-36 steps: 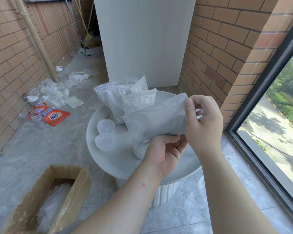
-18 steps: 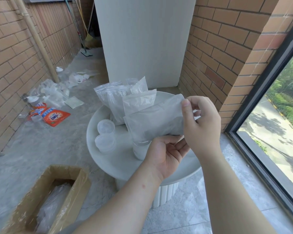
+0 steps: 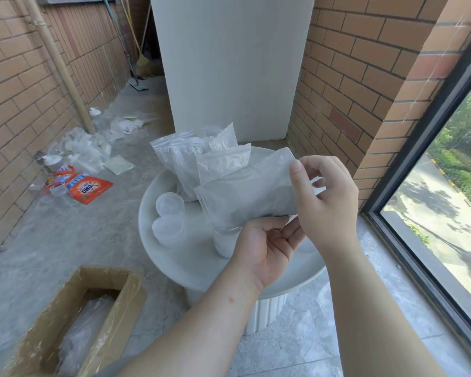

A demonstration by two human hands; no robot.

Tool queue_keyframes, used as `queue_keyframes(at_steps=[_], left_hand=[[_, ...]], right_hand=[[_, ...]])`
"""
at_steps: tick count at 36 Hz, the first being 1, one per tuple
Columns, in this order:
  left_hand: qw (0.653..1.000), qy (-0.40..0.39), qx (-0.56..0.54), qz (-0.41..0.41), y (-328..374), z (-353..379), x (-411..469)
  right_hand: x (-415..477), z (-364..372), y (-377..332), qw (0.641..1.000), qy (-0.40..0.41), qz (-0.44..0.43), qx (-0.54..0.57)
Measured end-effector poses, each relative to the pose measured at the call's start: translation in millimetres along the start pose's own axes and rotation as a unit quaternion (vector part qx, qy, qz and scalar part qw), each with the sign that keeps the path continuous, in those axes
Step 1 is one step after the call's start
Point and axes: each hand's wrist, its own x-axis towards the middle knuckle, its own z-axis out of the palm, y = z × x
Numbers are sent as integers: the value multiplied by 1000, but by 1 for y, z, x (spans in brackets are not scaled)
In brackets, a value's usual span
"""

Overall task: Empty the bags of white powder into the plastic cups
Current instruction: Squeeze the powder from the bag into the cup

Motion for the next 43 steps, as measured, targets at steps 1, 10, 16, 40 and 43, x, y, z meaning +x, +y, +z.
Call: queue_keyframes(at_steps=[1, 10, 16, 40, 43], left_hand=[[1000, -1, 1, 2, 0, 0, 0], [1000, -1, -4, 3, 0, 1, 0], [1000, 5, -5, 4, -1, 1, 1], [999, 39, -5, 14, -2, 1, 3], [999, 40, -6, 16, -2, 0, 5]], right_hand=[[0, 0, 0, 1000, 0, -1, -1], [1, -1, 1, 1000, -3, 1, -3], [1, -2, 0, 1000, -5, 0, -7], [0, -1, 1, 1000, -5, -15, -7], [0, -1, 1, 1000, -6, -15, -9]])
